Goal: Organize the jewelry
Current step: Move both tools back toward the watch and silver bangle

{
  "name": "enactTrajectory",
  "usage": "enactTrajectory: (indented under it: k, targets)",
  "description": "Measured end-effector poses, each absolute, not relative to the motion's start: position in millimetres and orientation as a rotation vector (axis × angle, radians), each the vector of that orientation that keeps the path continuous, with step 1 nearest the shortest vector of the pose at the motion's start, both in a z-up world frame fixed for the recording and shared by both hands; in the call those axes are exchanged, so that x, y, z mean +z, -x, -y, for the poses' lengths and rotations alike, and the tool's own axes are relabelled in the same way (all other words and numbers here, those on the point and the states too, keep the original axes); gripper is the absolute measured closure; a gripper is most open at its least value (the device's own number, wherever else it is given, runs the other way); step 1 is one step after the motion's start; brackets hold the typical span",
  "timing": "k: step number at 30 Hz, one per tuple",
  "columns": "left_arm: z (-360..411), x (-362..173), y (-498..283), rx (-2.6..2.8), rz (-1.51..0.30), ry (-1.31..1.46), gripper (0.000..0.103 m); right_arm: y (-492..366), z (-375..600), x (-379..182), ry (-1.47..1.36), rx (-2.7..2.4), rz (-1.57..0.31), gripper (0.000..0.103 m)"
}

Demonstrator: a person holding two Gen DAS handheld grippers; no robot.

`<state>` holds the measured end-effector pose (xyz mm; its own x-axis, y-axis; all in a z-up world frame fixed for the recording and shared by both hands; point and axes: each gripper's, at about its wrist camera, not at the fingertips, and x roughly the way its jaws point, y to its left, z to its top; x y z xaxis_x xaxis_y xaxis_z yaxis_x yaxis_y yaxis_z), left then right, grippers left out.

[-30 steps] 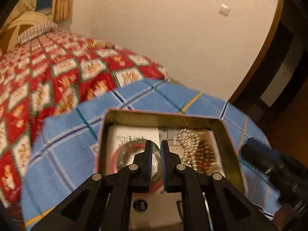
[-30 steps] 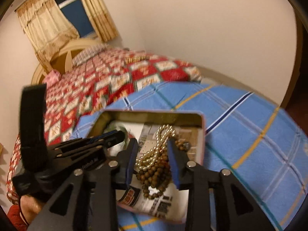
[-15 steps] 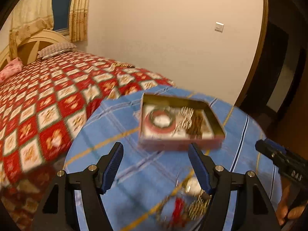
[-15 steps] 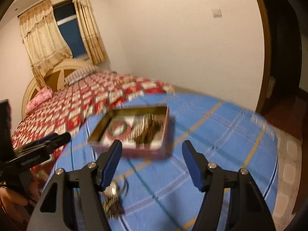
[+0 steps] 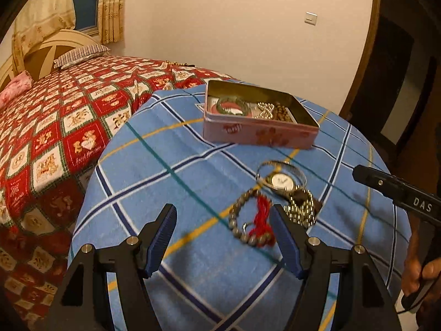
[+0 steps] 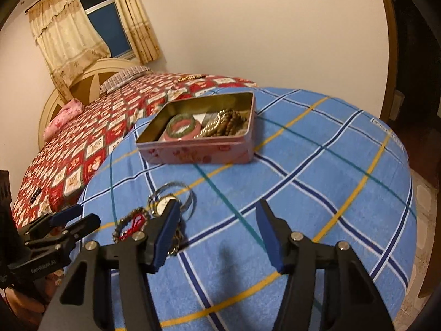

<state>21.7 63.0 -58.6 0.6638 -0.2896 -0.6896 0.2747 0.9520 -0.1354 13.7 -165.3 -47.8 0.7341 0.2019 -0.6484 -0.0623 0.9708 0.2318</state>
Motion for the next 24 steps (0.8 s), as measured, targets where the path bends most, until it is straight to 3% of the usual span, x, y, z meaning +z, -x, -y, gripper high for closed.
enactTrajectory:
  k: [4, 18, 24]
  targets:
    - [-66, -66, -19, -0.326, -0.804, 0.026, 0.033, -12, 157, -55, -0.193, 0.170, -0.760, 0.052]
    - [-80, -58, -13, -0.335, -0.758, 0.034, 0.033, -67, 143, -68, -0.287, 0.263, -0.865, 0.053]
    - [-84, -58, -13, -0.340, -0.759, 0.028, 0.033, -92, 119, -89, -0.201, 0.212, -0.979, 0.069]
